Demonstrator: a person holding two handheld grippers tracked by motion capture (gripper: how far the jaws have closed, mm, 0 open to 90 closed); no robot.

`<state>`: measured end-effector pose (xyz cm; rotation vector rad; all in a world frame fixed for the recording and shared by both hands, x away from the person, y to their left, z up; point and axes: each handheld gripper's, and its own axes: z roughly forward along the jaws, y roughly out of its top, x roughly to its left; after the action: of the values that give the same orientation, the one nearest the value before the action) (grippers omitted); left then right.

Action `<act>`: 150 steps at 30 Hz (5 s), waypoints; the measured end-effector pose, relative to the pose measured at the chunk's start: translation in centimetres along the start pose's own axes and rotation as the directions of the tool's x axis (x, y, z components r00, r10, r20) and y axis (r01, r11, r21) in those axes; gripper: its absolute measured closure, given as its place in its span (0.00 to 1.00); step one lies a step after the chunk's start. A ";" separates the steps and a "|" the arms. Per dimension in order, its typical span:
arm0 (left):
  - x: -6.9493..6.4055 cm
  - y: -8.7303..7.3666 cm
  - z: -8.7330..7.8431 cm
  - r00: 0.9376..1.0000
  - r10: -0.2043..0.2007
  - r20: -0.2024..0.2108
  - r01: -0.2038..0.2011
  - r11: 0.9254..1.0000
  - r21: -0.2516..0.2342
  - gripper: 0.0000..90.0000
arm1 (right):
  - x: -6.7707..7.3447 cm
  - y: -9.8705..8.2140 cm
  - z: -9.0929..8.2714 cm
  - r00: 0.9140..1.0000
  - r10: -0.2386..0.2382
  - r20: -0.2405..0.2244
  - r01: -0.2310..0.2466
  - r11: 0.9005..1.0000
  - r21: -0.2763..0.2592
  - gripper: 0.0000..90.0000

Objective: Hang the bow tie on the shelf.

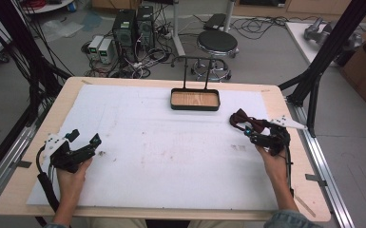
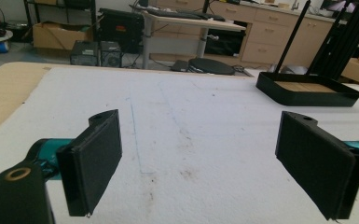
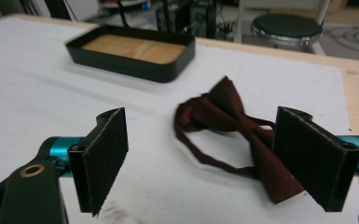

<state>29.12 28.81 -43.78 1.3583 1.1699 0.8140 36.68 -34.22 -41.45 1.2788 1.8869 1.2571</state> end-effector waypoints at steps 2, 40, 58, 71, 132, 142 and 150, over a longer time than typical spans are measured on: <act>0.0 0.0 0.0 1.000 0.000 0.001 0.000 1.000 0.000 0.17 | -1.0 0.3 0.9 1.000 0.004 0.012 -0.004 0.999 0.032 0.19; 0.0 0.0 0.1 1.000 -0.010 -0.005 0.010 1.000 0.001 0.17 | -2.9 0.7 7.1 0.936 -0.352 -0.021 0.342 0.890 0.303 0.76; -0.1 0.0 0.2 1.000 -0.010 -0.008 0.010 1.000 0.001 0.17 | -0.9 5.0 4.2 0.922 -0.387 -0.027 0.388 0.914 0.122 0.81; 0.0 0.0 0.2 1.000 -0.011 -0.008 0.011 1.000 0.003 0.17 | 1.5 8.6 4.1 0.907 -0.420 -0.004 0.420 0.907 -0.018 0.81; 0.1 0.0 0.3 1.000 -0.013 -0.001 0.013 1.000 0.005 0.17 | 1.3 12.9 10.8 0.996 -0.070 0.058 0.072 0.997 -0.031 0.77; 0.0 0.0 0.3 1.000 -0.013 -0.001 0.013 1.000 0.005 0.17 | 1.4 12.7 11.2 0.994 -0.087 0.071 0.087 0.996 0.006 0.76; 0.1 0.0 0.3 1.000 -0.013 0.000 0.013 1.000 0.006 0.17 | 1.7 12.5 11.7 0.994 -0.090 0.058 0.089 0.996 0.020 0.77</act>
<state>29.37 28.79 -43.85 1.3537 1.1812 0.8019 50.64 -26.55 -35.06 1.2134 1.8956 1.1474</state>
